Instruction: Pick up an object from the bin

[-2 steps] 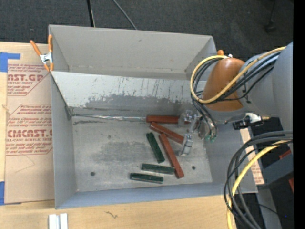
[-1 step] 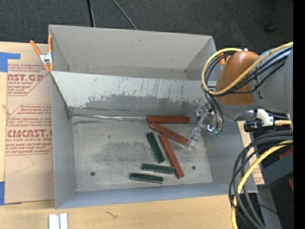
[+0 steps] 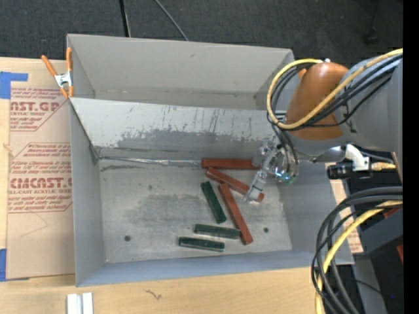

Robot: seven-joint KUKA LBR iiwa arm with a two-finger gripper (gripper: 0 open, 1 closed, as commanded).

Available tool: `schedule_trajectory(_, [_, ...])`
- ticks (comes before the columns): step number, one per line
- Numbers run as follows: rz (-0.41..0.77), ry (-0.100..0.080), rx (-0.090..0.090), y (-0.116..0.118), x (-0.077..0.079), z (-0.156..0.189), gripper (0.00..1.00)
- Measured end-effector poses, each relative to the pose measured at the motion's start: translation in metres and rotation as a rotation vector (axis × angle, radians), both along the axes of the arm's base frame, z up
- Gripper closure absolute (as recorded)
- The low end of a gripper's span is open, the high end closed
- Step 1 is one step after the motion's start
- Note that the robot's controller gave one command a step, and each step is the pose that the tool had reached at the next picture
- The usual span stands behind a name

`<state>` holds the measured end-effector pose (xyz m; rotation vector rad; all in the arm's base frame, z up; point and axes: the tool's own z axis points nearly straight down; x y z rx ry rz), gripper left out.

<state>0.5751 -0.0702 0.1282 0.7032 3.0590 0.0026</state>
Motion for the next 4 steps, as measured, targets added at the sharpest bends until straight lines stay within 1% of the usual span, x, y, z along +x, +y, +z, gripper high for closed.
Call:
schedule_trajectory(1, [-0.173,0.006,0.0,0.004,-0.013,-0.06,0.0])
schedule_trajectory(2, [-0.215,0.001,-0.001,-0.026,0.0,-0.058,0.0])
schedule_trajectory(3, [-0.211,0.002,-0.001,-0.025,0.0,-0.058,1.0])
schedule_trajectory(4, [-0.209,0.005,-0.001,-0.024,-0.001,-0.041,1.0])
